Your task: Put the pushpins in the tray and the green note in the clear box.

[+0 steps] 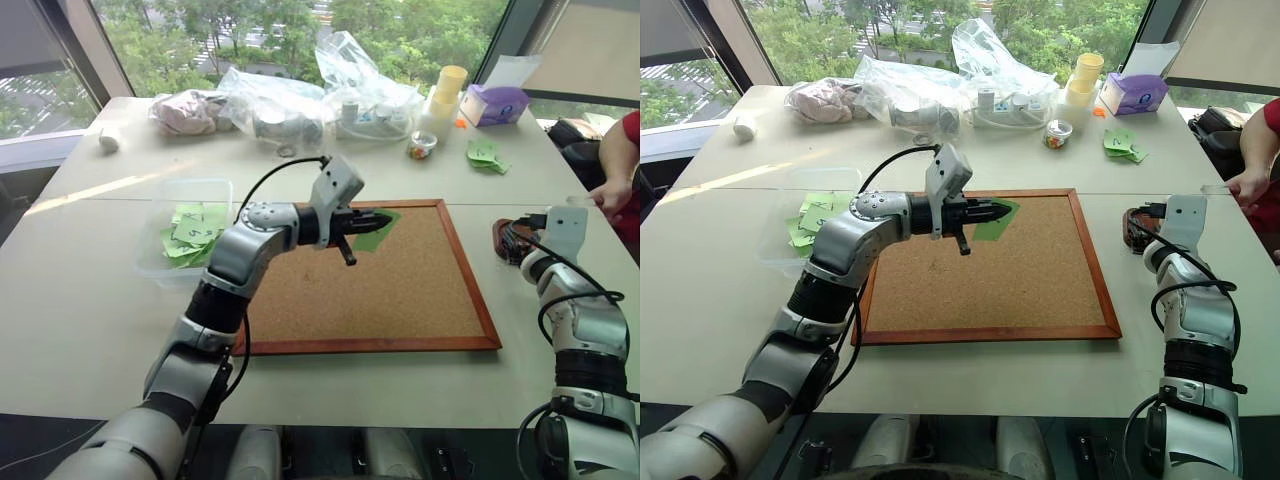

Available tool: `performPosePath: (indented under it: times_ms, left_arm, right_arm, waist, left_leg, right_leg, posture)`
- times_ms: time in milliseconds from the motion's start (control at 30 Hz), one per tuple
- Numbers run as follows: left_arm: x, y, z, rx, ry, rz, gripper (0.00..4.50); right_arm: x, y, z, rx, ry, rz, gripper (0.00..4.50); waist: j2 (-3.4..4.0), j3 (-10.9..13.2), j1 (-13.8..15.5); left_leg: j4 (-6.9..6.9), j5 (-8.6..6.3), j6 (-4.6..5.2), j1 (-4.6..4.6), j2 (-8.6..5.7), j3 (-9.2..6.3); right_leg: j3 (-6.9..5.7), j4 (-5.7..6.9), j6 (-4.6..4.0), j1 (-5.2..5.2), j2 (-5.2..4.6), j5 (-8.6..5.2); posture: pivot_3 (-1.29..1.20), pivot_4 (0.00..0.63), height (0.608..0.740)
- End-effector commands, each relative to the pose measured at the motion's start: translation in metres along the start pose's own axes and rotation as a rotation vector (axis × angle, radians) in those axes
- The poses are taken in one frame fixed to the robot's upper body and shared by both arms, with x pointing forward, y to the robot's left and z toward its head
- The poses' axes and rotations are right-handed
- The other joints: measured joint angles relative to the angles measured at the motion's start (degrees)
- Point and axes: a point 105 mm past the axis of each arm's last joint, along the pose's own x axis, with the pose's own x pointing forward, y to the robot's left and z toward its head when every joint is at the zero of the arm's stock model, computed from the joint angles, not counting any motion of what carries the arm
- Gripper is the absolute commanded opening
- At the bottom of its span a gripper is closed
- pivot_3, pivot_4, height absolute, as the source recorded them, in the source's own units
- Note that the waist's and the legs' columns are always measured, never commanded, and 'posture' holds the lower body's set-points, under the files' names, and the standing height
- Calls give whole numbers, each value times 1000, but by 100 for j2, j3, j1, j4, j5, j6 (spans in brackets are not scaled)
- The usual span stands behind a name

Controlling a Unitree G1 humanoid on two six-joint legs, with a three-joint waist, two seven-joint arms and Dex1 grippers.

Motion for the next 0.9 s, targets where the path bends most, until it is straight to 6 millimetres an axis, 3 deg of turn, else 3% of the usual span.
performPosePath:
  times_ms: [33, 200, 533, 767, 900]
  left_arm:
    - [-4, -4, 14, 20, -53, -6, 0]
    - [-5, -3, 12, 18, -50, 1, 0]
    - [-4, -1, 9, 25, -41, 19, 0]
    - [-4, 0, 8, 28, -40, 31, 0]
    - [-7, 1, 10, 31, -46, 38, 0]
  right_arm:
    - [-3, -14, 19, 13, -75, -48, 4417]
    - [-3, -18, 19, 57, -79, -71, 4417]
    - [0, -9, 10, 292, 13, 5, 4417]
    - [1, -8, 8, 274, 27, 19, 4417]
    - [-6, -8, 33, 124, -118, 32, 4417]
  waist:
    - [0, 0, 0]
    - [1, 0, -1]
    - [1, -1, -6]
    - [2, -1, -5]
    - [2, -1, -5]
  left_leg:
    - [0, 0, 0, 0, 0, 0]
    - [0, 0, -1, 1, 0, 1]
    - [0, 1, -2, 3, 1, 5]
    - [0, 1, -2, 3, 0, 5]
    - [0, 1, -2, 3, -2, 6]
  right_leg:
    - [0, 0, 0, 0, 0, 0]
    - [0, 1, 0, 0, 0, 0]
    - [1, 5, 0, 0, 1, 0]
    - [2, 5, 0, 0, 1, 0]
    - [2, 5, 0, 0, 1, 0]
  posture:
    - [0, 150, 738]
    - [0, 150, 738]
    - [0, 150, 738]
    - [0, 150, 738]
    - [0, 150, 738]
